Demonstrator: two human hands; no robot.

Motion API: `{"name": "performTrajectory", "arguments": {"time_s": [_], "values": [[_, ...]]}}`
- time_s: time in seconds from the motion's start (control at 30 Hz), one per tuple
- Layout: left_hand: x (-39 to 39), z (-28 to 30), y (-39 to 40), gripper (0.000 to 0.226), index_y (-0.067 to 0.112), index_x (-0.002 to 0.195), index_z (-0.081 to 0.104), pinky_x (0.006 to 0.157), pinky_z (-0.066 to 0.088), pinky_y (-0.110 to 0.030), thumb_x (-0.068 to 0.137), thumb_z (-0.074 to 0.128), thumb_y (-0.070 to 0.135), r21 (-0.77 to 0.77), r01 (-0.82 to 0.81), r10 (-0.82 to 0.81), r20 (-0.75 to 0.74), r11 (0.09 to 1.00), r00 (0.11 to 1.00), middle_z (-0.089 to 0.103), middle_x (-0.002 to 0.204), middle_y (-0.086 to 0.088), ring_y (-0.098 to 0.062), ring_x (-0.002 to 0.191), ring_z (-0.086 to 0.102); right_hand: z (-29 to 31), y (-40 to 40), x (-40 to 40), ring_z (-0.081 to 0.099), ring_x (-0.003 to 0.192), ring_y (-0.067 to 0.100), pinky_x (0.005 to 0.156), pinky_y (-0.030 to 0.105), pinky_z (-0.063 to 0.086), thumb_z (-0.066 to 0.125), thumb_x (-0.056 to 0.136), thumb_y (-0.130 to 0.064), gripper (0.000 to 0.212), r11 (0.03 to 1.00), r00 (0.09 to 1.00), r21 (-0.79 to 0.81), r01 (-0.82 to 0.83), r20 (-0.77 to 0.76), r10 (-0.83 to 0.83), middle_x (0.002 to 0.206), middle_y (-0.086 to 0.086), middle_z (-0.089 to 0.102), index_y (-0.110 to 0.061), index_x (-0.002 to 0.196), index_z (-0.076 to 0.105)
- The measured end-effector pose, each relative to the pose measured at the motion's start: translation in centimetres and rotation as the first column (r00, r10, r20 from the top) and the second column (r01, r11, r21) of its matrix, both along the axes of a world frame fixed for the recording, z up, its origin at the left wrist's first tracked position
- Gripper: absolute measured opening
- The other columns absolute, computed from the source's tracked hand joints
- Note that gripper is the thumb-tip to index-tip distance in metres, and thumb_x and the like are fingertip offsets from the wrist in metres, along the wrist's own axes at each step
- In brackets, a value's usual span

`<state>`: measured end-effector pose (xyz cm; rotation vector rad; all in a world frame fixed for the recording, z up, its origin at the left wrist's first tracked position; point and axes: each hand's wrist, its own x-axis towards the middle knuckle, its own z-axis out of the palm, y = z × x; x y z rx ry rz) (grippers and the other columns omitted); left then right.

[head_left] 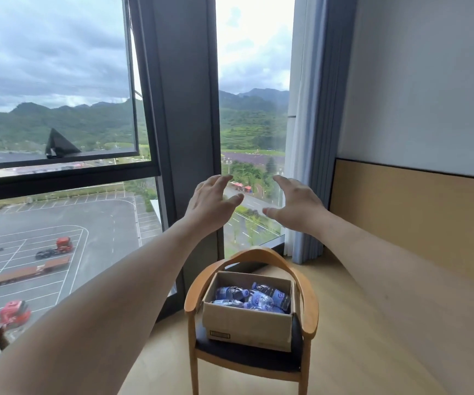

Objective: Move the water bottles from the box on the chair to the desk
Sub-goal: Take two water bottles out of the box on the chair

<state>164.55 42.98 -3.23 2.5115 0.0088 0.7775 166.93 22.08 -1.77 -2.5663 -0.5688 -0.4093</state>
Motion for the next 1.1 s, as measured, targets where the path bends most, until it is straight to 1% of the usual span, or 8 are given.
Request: {"name": "performTrajectory", "arguments": {"time_s": [0.17, 0.4, 0.57, 0.7, 0.9, 1.1], "values": [[9.3, -2.3, 1.8, 0.061, 0.036, 0.149, 0.039, 0.112, 0.029, -0.043, 0.093, 0.053, 0.055, -0.022, -0.014, 0.012, -0.053, 1.0, 0.999, 0.038, 0.156, 0.006, -0.023, 0.145, 0.028, -2.6, 1.5, 8.8, 0.03, 0.144, 0.03, 0.112, 0.045, 0.034, 0.067, 0.085, -0.052, 0.087, 1.0, 0.999, -0.007, 0.004, -0.037, -0.004, 0.16, 0.005, 0.029, -0.031, 0.155, 0.02], [23.7, -6.5, 3.8, 0.063, 0.035, 0.15, 0.037, 0.113, 0.028, -0.044, 0.094, 0.053, 0.056, -0.011, 0.061, -0.062, -0.092, 0.998, 0.994, 0.036, 0.158, 0.007, -0.023, 0.145, 0.028, -7.2, 4.1, 22.5, 0.031, 0.143, 0.029, 0.113, 0.043, 0.034, 0.068, 0.085, -0.051, 0.088, 0.997, 0.992, -0.031, 0.07, -0.105, -0.073, 0.159, 0.004, 0.031, -0.032, 0.156, 0.02], [35.5, -7.4, 6.6, 0.064, 0.032, 0.151, 0.037, 0.114, 0.029, -0.045, 0.094, 0.052, 0.055, -0.007, 0.093, -0.093, -0.141, 0.996, 0.986, 0.036, 0.158, 0.004, -0.025, 0.145, 0.03, -8.5, 7.0, 33.4, 0.028, 0.145, 0.028, 0.112, 0.043, 0.032, 0.067, 0.086, -0.051, 0.087, 0.992, 0.977, -0.05, 0.117, -0.171, -0.124, 0.161, 0.003, 0.028, -0.031, 0.156, 0.02], [43.5, -7.7, 8.2, 0.064, 0.03, 0.152, 0.036, 0.112, 0.03, -0.043, 0.094, 0.053, 0.054, -0.013, 0.117, -0.117, -0.171, 0.993, 0.978, 0.036, 0.158, 0.002, -0.025, 0.145, 0.03, -9.0, 8.8, 40.7, 0.031, 0.143, 0.029, 0.11, 0.043, 0.033, 0.067, 0.086, -0.051, 0.086, 0.991, 0.975, -0.04, 0.127, -0.18, -0.133, 0.159, 0.004, 0.031, -0.03, 0.155, 0.021], [51.8, -10.2, 8.2, 0.064, 0.03, 0.151, 0.038, 0.113, 0.031, -0.045, 0.094, 0.055, 0.052, -0.03, 0.156, -0.159, -0.232, 0.987, 0.96, 0.036, 0.158, 0.0, -0.026, 0.144, 0.031, -11.5, 9.8, 49.0, 0.033, 0.142, 0.029, 0.11, 0.045, 0.036, 0.067, 0.085, -0.051, 0.085, 0.987, 0.956, -0.051, 0.152, -0.246, -0.16, 0.157, 0.004, 0.033, -0.032, 0.155, 0.022], [57.8, -16.0, 8.3, 0.065, 0.031, 0.151, 0.038, 0.114, 0.03, -0.046, 0.093, 0.054, 0.054, -0.063, 0.112, -0.126, -0.318, 0.992, 0.94, 0.038, 0.158, -0.001, -0.026, 0.144, 0.031, -16.5, 10.2, 55.1, 0.037, 0.139, 0.029, 0.108, 0.045, 0.039, 0.067, 0.085, -0.05, 0.082, 0.989, 0.943, -0.064, 0.13, -0.3, -0.143, 0.155, 0.002, 0.037, -0.032, 0.154, 0.026]]}}
